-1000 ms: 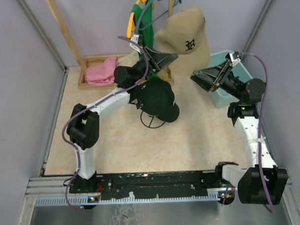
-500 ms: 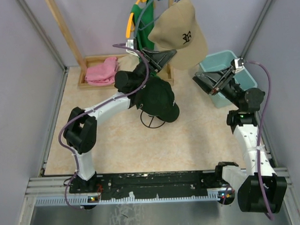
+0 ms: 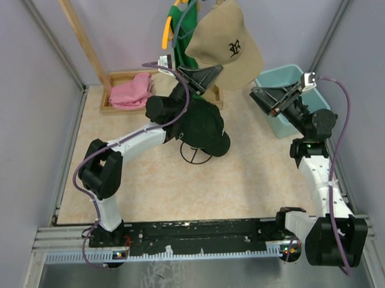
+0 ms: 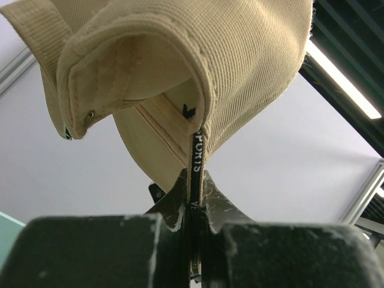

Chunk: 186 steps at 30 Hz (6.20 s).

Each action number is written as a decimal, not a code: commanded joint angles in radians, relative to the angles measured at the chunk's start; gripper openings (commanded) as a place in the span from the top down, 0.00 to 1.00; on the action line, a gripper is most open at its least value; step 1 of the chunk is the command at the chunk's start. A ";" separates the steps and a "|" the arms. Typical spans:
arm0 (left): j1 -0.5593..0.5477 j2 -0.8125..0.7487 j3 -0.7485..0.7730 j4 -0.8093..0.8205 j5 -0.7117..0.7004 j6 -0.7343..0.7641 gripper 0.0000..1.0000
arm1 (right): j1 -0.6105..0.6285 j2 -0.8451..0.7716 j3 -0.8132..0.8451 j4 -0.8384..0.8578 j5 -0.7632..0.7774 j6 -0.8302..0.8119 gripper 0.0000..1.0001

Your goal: Stack the hats

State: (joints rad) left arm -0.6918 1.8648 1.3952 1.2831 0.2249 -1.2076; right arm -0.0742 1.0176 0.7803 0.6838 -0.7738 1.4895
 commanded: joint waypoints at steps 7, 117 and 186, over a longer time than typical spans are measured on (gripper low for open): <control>-0.025 -0.022 0.003 0.089 -0.024 -0.018 1.00 | 0.002 0.066 0.064 0.185 0.061 0.046 0.49; 0.416 -0.352 -0.232 -1.472 0.375 0.566 0.32 | -0.003 0.286 0.248 0.112 -0.461 0.110 1.00; 0.457 -0.083 -0.204 -1.368 0.522 0.645 0.93 | 0.038 0.424 0.298 -0.808 -0.485 -0.484 1.00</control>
State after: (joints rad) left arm -0.2440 1.7546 1.1934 -0.0898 0.7483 -0.5751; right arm -0.0605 1.4540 0.8642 0.4305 -1.2873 1.4628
